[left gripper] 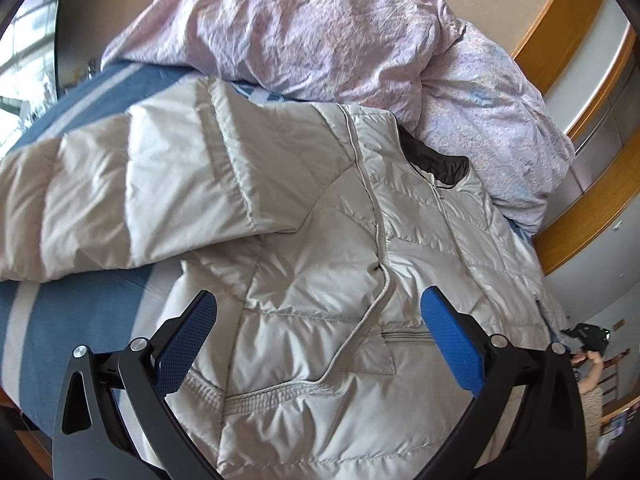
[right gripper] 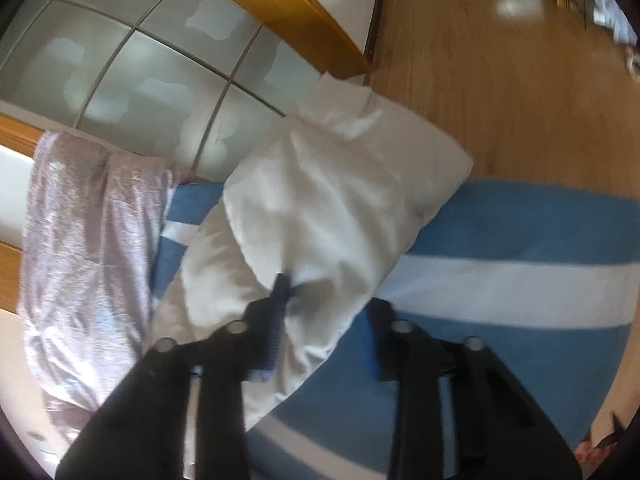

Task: Fold large clothes
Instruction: 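Grasp the jacket sleeve cuff with the right gripper and lift it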

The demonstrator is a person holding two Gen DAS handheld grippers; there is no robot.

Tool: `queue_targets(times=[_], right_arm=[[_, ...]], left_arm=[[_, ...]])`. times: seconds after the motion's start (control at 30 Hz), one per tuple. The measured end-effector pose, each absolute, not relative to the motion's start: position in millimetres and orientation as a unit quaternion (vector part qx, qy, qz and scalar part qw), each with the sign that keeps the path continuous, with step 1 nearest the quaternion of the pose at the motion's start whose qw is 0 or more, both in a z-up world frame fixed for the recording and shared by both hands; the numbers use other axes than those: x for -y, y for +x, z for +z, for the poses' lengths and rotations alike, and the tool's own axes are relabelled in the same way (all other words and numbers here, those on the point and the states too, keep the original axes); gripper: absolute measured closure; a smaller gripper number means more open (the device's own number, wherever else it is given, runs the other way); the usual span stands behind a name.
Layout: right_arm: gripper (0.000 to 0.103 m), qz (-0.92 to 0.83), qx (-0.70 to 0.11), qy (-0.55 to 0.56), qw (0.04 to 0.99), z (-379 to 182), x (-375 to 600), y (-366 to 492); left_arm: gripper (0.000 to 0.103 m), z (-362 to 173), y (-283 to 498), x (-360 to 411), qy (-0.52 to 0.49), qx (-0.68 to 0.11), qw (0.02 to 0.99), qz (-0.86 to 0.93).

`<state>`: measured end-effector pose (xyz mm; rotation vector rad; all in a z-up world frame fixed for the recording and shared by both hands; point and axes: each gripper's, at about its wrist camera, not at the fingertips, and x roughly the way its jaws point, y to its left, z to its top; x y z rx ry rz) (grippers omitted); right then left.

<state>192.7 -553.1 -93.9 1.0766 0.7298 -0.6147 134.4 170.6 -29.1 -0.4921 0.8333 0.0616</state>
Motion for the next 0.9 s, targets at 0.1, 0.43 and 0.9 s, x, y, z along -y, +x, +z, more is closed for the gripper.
queue_targets(times=[0.1, 0.43, 0.9], right_arm=[[0.09, -0.299, -0.332, 0.434, 0.782, -74, 544, 201], [0.094, -0.237, -0.26, 0.194, 0.916, 47, 430, 247], [0.095, 0.1, -0.286, 0.029, 0.953, 60, 170, 278]], left_arm=[[0.001, -31, 138, -173, -0.242, -0.399, 0.884, 0.031], [0.001, -33, 132, -185, -0.25, -0.383, 0.889, 0.038], [0.001, -22, 113, -208, -0.244, -0.333, 0.907, 0.083]])
